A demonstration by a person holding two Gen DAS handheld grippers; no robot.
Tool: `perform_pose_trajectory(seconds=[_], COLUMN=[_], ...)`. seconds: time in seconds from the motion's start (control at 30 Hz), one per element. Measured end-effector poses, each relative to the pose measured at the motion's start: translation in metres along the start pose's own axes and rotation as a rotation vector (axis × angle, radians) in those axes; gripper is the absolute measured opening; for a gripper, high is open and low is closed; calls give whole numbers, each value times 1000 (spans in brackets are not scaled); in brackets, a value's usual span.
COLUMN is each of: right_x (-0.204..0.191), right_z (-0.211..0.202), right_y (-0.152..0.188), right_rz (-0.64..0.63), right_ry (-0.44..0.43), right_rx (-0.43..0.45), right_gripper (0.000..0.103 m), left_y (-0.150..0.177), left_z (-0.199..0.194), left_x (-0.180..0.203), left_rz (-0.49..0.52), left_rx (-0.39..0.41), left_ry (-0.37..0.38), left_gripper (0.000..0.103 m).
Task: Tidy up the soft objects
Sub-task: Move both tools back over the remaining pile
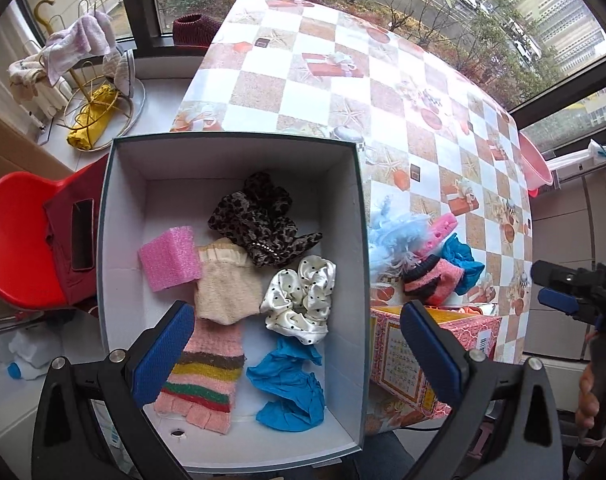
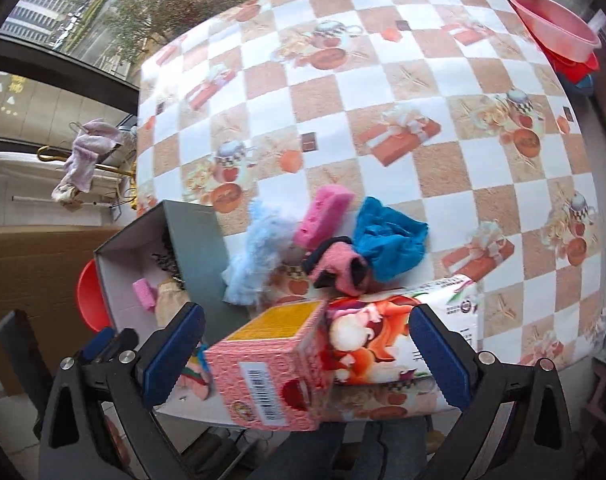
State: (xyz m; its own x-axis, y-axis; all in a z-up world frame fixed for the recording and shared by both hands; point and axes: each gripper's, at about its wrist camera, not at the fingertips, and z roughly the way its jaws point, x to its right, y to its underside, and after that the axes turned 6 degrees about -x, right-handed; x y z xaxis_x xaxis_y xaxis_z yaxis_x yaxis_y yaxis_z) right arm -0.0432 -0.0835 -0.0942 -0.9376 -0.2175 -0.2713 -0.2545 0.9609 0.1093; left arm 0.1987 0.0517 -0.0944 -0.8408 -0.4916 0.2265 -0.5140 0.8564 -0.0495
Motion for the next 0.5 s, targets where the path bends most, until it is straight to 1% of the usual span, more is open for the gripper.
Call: perform_pose_trajectory(seconds=[0.1,0.2,0.27,0.4,0.5], right_x=[30,43,45,38,29], right_z=[23,50,68,94,115], right_y=[-6,-14,-20,-33,-42], right_rz=[31,30,15,-44,-104], right_ry=[27,41,35,25,50], right_rx=[-44,-106,-137,-158,-190], right_gripper=[103,103,103,103,103], left_y=[-2,-6,-11,-22,-32], left_z=[2,4,5,14,22], left_x=[13,25,35,52,67], left_rz=[15,25,38,40,47], left_rx=[-11,-20,-29,-58,-68], left_ry=[-13,-19,-22,-19,-38], left_gripper=[103,103,103,103,103])
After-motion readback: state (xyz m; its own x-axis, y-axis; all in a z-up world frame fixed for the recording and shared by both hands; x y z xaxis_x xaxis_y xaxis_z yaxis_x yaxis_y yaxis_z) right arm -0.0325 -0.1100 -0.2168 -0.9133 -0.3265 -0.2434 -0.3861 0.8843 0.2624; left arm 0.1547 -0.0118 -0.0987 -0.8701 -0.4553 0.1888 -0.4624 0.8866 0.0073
